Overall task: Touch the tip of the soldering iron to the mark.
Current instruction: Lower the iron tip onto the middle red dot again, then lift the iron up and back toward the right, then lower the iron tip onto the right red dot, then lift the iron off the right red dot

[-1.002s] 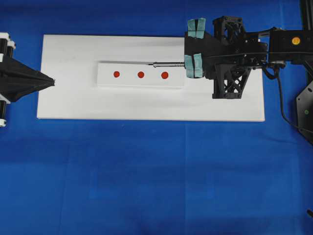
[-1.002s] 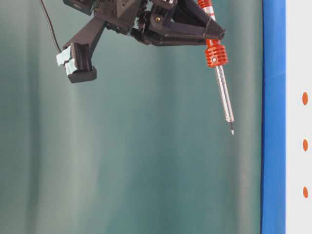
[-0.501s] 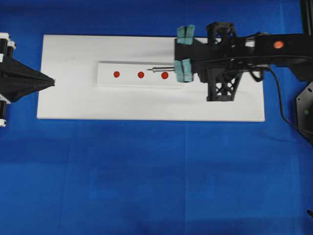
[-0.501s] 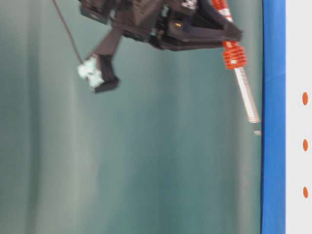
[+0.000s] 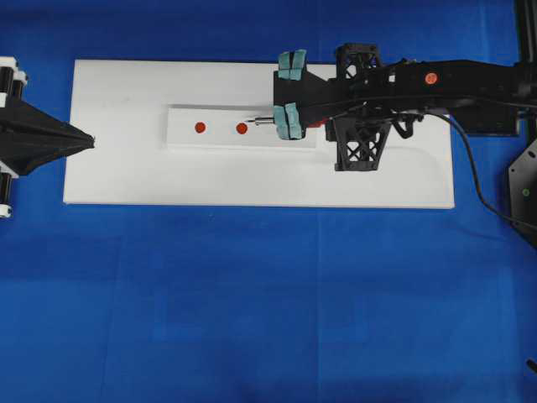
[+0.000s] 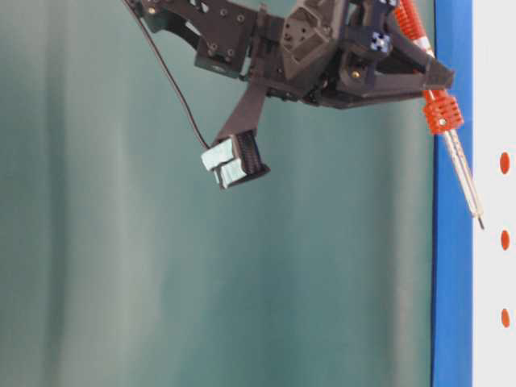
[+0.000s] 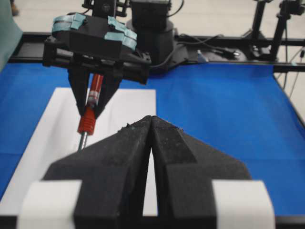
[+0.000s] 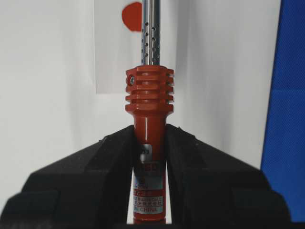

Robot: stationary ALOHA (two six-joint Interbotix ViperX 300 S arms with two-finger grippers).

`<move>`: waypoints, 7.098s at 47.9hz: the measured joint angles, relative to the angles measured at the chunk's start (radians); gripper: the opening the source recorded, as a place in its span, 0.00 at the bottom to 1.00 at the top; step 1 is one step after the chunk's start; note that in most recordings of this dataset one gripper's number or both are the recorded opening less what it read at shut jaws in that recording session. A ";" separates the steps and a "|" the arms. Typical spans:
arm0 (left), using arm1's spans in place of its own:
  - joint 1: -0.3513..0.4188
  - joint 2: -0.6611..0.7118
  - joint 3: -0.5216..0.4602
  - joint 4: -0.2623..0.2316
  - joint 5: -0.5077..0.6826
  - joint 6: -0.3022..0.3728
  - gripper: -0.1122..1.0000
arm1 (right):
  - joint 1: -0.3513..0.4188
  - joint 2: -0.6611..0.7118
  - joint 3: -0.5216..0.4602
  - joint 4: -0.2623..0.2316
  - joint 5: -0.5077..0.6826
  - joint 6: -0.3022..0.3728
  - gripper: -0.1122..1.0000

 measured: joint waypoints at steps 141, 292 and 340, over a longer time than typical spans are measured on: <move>-0.002 -0.002 0.000 0.000 0.003 0.000 0.10 | 0.002 -0.031 -0.064 0.005 0.101 -0.008 0.16; -0.002 0.000 0.000 0.000 -0.006 -0.005 0.10 | -0.006 -0.098 0.143 0.003 0.049 0.002 0.16; -0.002 0.000 0.000 0.000 -0.005 -0.005 0.10 | -0.006 -0.098 0.143 0.003 0.049 0.002 0.16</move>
